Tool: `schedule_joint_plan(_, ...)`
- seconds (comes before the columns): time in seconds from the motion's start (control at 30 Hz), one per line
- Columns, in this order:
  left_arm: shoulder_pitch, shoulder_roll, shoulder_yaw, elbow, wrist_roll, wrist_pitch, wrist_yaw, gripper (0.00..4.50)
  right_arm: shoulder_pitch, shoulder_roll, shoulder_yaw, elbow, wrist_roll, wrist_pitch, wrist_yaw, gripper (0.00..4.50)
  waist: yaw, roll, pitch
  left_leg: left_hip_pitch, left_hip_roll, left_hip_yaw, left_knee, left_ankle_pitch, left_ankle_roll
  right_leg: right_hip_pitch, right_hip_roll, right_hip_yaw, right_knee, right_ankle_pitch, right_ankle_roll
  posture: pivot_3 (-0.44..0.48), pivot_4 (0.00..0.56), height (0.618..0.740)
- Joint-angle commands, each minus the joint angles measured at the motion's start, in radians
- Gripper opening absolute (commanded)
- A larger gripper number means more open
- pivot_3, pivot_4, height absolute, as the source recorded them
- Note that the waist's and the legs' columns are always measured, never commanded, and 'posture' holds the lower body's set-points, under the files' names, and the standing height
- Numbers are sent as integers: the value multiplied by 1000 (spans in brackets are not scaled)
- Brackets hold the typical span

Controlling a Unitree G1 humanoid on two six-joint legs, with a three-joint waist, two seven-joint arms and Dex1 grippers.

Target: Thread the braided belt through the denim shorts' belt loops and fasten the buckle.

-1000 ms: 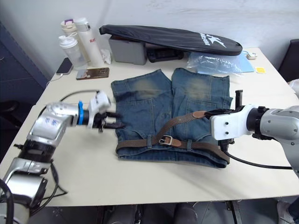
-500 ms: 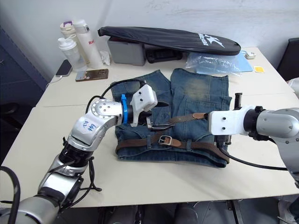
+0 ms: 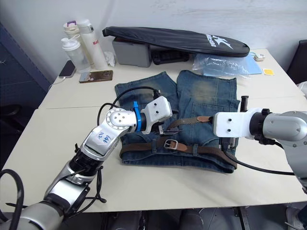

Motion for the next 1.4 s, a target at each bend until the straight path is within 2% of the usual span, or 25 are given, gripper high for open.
schedule_joint_plan(0.03,6,-3,14,-26,7,-22,5,1646,-16,-13,-36,-46,14,8,0,0,-1,0,0,0,0,0,0,0,0,0,0,0,0,0,0,0,150,645)
schedule_joint_plan(0.13,9,-1,9,-19,13,-33,1,156,-19,-12,-35,-51,18,17,1,0,-1,0,0,0,0,0,0,0,0,0,0,0,0,0,0,0,150,645)
schedule_joint_plan(0.17,10,-1,8,-15,13,-36,1,44,-21,-10,-37,-56,24,28,1,0,-1,0,0,0,0,0,0,0,0,0,0,0,0,0,0,0,150,645)
schedule_joint_plan(0.6,19,-23,95,39,-53,18,0,44,-45,26,-104,-124,228,237,-2,0,-1,0,0,0,0,-1,0,0,0,0,0,0,0,0,0,0,150,645)
schedule_joint_plan(0.63,21,-22,105,42,-58,27,2,0,-47,22,-111,-124,242,253,2,707,-1,0,0,0,0,-1,0,0,0,0,0,0,0,0,0,0,150,645)
schedule_joint_plan(0.73,29,-28,146,42,-87,69,13,0,-30,10,-138,-142,299,314,21,1813,0,0,0,0,0,-1,0,0,0,0,0,-1,-1,0,0,0,150,645)
schedule_joint_plan(0.77,33,-35,166,39,-103,93,22,0,-24,6,-148,-149,317,335,24,2408,0,0,0,0,0,-1,0,0,0,1,0,-1,-1,0,0,0,150,645)
schedule_joint_plan(0.9,73,-66,264,-17,-187,248,69,0,18,-12,-172,-193,370,420,30,4324,1,0,0,0,0,-2,0,0,0,1,0,-2,-1,0,0,0,150,645)
schedule_joint_plan(1.1,156,-24,317,-104,-243,365,96,0,119,85,-18,-266,280,385,-108,4423,-2,0,0,2,1,-5,-2,0,0,6,1,-5,-4,0,0,0,150,645)
schedule_joint_plan(1.23,156,-4,318,-105,-246,368,106,0,182,130,126,-254,110,269,-198,4423,3,0,0,2,0,-6,-1,0,0,8,0,-5,-6,0,0,0,150,645)
schedule_joint_plan(1.4,120,7,288,-63,-221,328,113,0,207,170,203,-210,-72,137,-303,4423,8,0,0,2,-1,-6,-1,0,0,8,0,-6,-8,1,1,0,150,645)
